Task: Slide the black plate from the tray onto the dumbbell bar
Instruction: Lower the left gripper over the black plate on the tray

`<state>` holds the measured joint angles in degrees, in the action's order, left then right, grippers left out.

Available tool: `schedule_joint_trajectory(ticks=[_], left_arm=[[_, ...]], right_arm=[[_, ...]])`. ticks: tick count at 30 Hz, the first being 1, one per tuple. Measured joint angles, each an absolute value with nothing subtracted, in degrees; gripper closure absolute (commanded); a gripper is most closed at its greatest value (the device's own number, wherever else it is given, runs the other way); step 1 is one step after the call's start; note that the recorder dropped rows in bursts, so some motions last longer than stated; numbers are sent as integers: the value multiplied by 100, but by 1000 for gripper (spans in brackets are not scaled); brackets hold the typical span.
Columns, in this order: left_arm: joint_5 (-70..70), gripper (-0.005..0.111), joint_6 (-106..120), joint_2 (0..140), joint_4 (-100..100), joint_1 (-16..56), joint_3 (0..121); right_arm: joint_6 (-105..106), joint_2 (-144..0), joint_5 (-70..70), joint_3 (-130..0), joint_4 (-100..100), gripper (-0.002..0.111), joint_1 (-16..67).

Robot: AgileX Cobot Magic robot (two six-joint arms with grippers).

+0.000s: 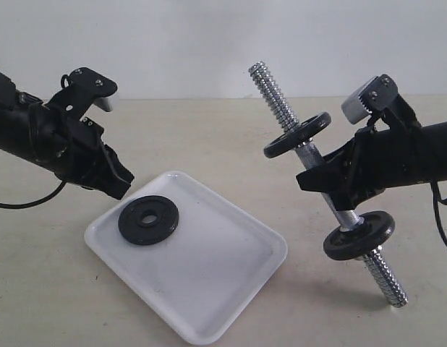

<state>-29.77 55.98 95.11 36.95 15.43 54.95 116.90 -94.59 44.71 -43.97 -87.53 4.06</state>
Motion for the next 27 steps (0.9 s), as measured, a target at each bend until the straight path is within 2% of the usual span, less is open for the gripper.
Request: schedule_joint_trajectory(ticks=[22, 24, 27], left_arm=[[-3077, 102, 5639, 9905, 3558, 1547, 5504], [-3077, 97, 5639, 9905, 3549, 1547, 5504], [-3077, 78, 5673, 9905, 3536, 1547, 5504]], right_arm=[[11948, -9399, 4428, -4397, -8121, 108, 406], [11948, -9399, 4402, -4397, -8097, 108, 406], [11948, -9399, 4402, -4397, -8078, 108, 406]])
